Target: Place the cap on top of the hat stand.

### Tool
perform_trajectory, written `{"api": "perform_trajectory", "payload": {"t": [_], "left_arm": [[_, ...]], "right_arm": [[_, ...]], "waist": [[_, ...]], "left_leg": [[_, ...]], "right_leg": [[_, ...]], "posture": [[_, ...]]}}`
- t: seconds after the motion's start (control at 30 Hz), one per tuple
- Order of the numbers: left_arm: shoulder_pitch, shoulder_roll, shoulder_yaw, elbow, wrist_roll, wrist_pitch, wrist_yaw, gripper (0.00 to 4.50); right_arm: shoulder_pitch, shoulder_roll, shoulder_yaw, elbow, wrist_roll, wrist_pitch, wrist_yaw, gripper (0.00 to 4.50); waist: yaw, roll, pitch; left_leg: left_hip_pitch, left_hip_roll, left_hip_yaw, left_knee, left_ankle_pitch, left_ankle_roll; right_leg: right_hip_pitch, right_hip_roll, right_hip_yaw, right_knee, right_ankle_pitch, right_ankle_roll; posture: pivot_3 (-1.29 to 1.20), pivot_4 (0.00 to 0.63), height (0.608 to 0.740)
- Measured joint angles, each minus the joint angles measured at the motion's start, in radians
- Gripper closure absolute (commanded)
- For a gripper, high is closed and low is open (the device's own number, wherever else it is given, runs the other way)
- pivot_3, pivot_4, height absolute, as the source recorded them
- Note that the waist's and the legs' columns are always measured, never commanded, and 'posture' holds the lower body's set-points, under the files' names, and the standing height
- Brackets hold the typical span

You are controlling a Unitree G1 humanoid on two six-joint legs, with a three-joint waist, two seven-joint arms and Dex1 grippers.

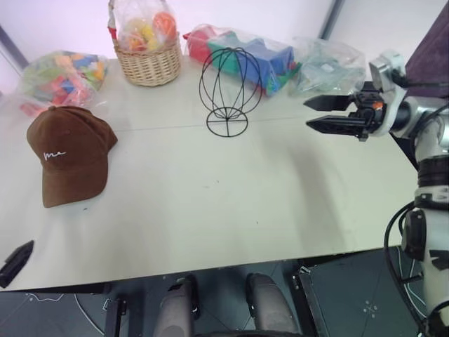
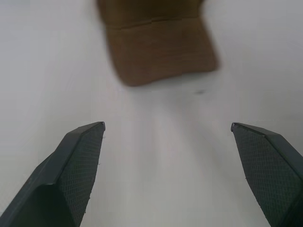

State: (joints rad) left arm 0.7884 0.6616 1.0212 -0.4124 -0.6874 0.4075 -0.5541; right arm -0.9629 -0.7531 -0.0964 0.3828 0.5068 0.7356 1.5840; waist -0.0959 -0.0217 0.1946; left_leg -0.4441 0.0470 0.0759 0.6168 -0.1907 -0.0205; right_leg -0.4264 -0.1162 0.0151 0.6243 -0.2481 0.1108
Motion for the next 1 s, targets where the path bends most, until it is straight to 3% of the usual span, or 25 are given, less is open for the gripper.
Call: {"api": "perform_trajectory", "payload": {"t": [0.17, 0.27, 0.4, 0.67, 0.8, 1.0], "left_arm": [[-0.009, 0.075, -0.055, 0.104, 0.345, -0.243, -0.004, 0.04], [-0.02, 0.098, -0.085, 0.178, 0.501, -0.417, -0.008, 0.04], [-0.088, 0.135, -0.153, 0.321, 0.689, -0.703, 0.025, 0.04], [-0.227, 0.236, -0.313, 0.656, 1.192, -1.26, 0.41, 0.04], [-0.334, 0.288, -0.428, 0.783, 1.384, -1.331, 0.629, 0.04], [-0.497, 0.346, -0.608, 0.933, 1.526, -1.309, 0.86, 0.04]], "right_arm": [[0.081, 0.055, -0.011, -0.275, 0.159, 0.17, -0.101, 0.0], [0.11, 0.065, -0.015, -0.336, 0.218, 0.22, -0.146, 0.0], [0.12, 0.073, -0.016, -0.378, 0.272, 0.254, -0.181, 0.0], [0.119, 0.074, 0.017, -0.374, 0.301, 0.26, -0.206, 0.0], [0.113, 0.068, 0.037, -0.359, 0.3, 0.259, -0.206, 0.0], [0.094, 0.04, 0.04, -0.388, 0.335, 0.304, -0.211, 0.0]], "waist": [[0.002, -0.002, -0.002], [0.002, -0.002, -0.002], [0.001, -0.003, -0.003], [0.002, -0.008, -0.006], [0.002, -0.008, -0.007], [0.002, -0.008, -0.007]], "left_leg": [[0.0, 0.001, 0.002, -0.001, 0.0, -0.001], [-0.001, 0.004, 0.006, -0.004, 0.0, -0.001], [-0.003, 0.006, 0.014, -0.004, 0.0, 0.0], [-0.006, 0.016, 0.027, -0.006, 0.0, 0.0], [-0.006, 0.02, 0.027, -0.006, 0.0, 0.0], [-0.006, 0.022, 0.027, -0.005, 0.0, -0.001]], "right_leg": [[-0.002, -0.002, -0.001, -0.001, 0.002, -0.004], [-0.003, -0.002, -0.002, -0.01, 0.01, -0.016], [-0.008, -0.005, -0.002, -0.011, 0.013, -0.02], [-0.016, -0.005, -0.005, -0.007, 0.014, -0.019], [-0.017, -0.005, -0.013, -0.007, 0.018, -0.016], [-0.019, -0.006, -0.018, -0.005, 0.02, -0.014]], "posture": [[0.0, 0.15, 0.74], [0.0, 0.15, 0.74], [0.0, 0.15, 0.74], [0.0, 0.15, 0.74], [0.0, 0.15, 0.74], [0.0, 0.15, 0.74]]}}
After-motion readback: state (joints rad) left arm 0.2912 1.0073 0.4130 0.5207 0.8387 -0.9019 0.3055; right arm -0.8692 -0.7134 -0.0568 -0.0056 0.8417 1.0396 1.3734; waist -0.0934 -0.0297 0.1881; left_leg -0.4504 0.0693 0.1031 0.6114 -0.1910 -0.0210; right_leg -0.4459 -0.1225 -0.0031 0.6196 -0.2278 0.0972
